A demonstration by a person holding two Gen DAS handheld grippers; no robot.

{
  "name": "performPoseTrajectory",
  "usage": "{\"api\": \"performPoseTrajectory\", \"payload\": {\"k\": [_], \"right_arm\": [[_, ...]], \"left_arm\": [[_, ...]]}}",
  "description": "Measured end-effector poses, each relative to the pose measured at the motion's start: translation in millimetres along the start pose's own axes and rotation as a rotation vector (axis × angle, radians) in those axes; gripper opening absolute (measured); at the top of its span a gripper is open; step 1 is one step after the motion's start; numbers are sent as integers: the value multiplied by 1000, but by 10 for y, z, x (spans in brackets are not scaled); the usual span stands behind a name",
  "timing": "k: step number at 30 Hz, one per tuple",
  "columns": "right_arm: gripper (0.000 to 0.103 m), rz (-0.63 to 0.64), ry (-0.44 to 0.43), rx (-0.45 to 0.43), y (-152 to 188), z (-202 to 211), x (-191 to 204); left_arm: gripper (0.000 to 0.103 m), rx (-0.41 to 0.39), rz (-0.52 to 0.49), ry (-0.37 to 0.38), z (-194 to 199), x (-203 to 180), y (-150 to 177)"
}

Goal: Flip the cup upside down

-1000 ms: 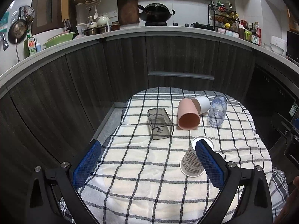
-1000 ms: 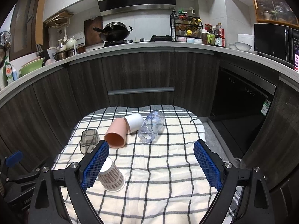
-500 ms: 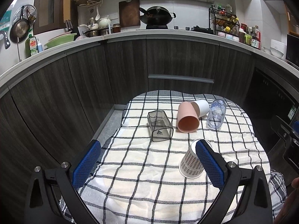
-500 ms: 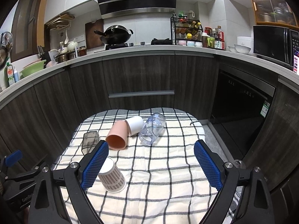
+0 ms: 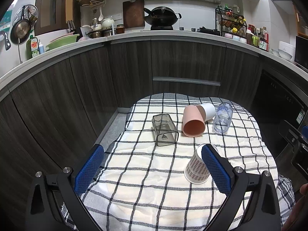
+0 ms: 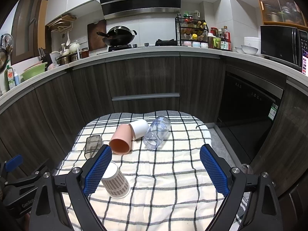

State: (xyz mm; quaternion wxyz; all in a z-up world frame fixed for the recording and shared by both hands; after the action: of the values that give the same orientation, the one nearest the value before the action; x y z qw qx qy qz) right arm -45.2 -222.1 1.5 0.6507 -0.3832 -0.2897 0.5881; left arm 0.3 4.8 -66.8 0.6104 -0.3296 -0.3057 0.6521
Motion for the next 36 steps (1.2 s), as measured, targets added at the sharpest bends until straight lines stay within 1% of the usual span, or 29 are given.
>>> {"api": "performPoseTrajectory", "payload": {"k": [28,32,36], "right_arm": [[93,0,-2,7,8,18,7],[93,-1,-1,7,6,14,3],[93,-2,1,10,12,16,7]], "left_arm": [[103,-22,14,-18,61,17,-51],[103,-13,11,-13,41,-3,-39],[103,-2,9,-23,14,-6,-26]]}}
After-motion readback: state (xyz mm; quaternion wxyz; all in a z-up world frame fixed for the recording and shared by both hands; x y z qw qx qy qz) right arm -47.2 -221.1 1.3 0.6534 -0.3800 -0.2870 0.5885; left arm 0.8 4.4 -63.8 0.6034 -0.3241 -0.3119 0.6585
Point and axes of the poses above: each gripper's, at about its wrist camera, not at the fingertips, and z roughly against the way its jaws point, x to its left, y to its underside, the point moved 4 cm from there along -z, roughly the way its jaws point, and after that the axes turned 7 degrees about z, right-handed, at the moved point
